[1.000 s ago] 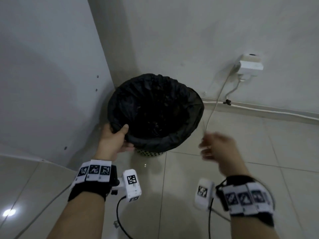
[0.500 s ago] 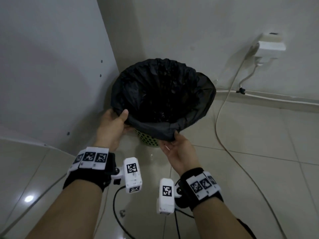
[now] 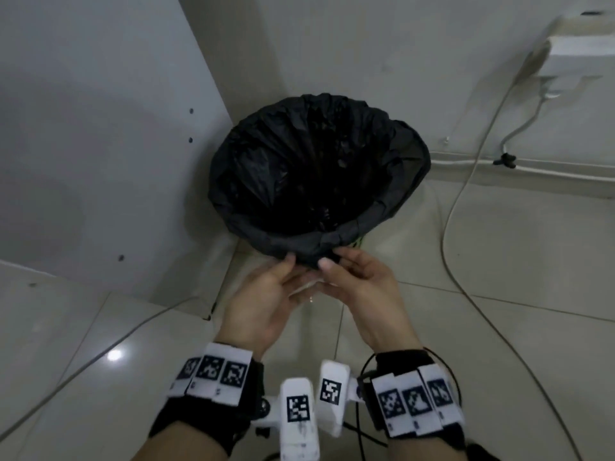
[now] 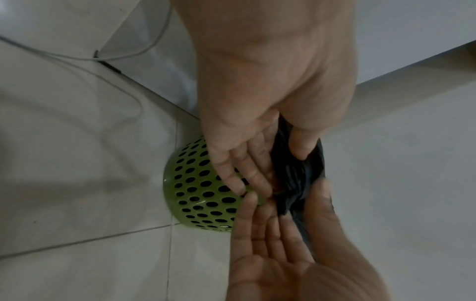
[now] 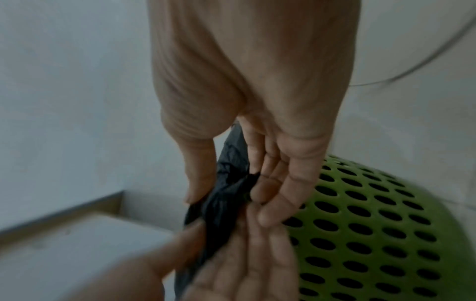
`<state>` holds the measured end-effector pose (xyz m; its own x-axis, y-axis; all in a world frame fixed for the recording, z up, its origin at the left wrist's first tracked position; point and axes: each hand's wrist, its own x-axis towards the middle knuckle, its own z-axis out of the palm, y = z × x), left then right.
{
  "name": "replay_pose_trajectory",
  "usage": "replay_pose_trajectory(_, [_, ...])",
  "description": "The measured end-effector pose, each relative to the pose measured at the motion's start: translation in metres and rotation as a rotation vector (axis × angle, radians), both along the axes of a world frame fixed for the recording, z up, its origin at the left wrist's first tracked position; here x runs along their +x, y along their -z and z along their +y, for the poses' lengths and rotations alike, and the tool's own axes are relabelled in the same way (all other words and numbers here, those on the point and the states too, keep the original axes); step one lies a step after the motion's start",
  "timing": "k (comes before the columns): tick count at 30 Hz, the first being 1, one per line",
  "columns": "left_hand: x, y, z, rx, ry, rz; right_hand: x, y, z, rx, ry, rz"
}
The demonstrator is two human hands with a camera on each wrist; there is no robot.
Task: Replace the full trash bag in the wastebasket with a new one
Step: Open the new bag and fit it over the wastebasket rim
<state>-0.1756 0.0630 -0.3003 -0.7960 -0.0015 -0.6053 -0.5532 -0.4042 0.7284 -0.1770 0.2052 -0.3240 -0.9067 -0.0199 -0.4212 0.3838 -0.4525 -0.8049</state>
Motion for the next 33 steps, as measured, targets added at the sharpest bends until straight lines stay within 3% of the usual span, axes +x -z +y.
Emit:
replay_pose_trajectory(4, [-0.01,0.002,0.01,-0.021,-0.039,0.068,-0.008,0.001,-0.004,0.336,-0.041,0.086])
replay_pose_trajectory(6, [-0.012,0.006,0.012,-0.066,-0.038,0.059,-0.011,0.003,-0.005,0.179,-0.038,0.021])
replay_pose_trajectory(8, [-0.013,0.012,0.012,-0.081,-0.016,0.039,-0.013,0.003,-0.005,-0.194,-0.04,-0.136])
replay_pose_trajectory(10, [-0.015,0.013,0.012,-0.019,0.011,0.022,-0.014,0.002,-0.003,-0.45,-0.075,-0.303])
replay_pose_trajectory(13, [-0.02,0.009,0.006,0.047,0.09,0.013,-0.015,0.001,0.0,-0.501,-0.173,-0.432])
replay_pose_trajectory(19, [-0.025,0.009,0.011,0.039,0.167,-0.025,-0.019,-0.013,0.011,-0.047,-0.286,-0.426])
replay_pose_trajectory(22, [-0.032,0.005,0.011,-0.083,0.184,-0.012,-0.01,-0.026,0.019,0.388,-0.259,-0.222])
replay_pose_trajectory(24, [-0.037,0.001,0.005,-0.175,0.155,0.03,-0.004,-0.034,0.024,0.58,-0.193,-0.049])
replay_pose_trajectory(29, [-0.03,0.0,0.006,-0.167,0.124,0.066,-0.007,-0.039,0.02,0.857,-0.4,0.284])
replay_pose_trajectory(33, [-0.034,0.0,0.0,-0.27,0.282,0.08,-0.018,-0.032,0.017,1.042,-0.381,0.408])
